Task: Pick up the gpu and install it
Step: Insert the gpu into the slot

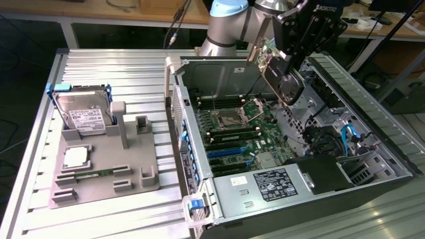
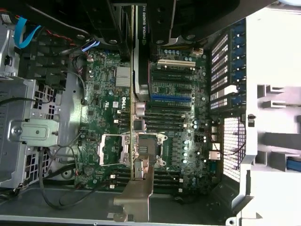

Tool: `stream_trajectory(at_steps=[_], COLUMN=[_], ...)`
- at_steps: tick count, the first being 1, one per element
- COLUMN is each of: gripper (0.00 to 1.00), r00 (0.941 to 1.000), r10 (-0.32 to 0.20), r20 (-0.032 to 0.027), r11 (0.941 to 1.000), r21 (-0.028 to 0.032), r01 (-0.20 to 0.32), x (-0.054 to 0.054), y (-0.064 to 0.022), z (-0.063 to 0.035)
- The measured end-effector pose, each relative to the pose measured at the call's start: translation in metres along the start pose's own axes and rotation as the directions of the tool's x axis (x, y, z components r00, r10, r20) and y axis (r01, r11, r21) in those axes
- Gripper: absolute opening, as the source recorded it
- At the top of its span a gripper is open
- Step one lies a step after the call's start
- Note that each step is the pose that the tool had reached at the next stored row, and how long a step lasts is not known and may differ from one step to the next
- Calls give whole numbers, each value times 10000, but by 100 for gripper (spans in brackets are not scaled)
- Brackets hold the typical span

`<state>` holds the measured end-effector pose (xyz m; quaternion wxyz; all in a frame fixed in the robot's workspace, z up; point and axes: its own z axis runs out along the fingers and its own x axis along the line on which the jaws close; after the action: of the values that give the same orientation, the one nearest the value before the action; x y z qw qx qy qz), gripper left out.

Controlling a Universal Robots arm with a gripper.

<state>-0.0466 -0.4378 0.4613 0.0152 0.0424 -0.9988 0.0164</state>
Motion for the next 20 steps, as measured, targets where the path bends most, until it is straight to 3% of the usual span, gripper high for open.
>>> stream_trajectory(at_steps=[5,11,17,19,20], gripper=[27,27,27,27,27], r00=[9944,9767,9476,9338,9242], r10=[-1053,-2144,-3192,-3576,-3819], r20=[32,61,85,92,97], r11=[9944,9767,9476,9338,9242], r21=[35,75,117,134,145], r01=[1053,2143,3191,3575,3817], x=[0,-1,-1,-1,-1], y=[0,0,1,1,1], z=[6,12,23,27,29])
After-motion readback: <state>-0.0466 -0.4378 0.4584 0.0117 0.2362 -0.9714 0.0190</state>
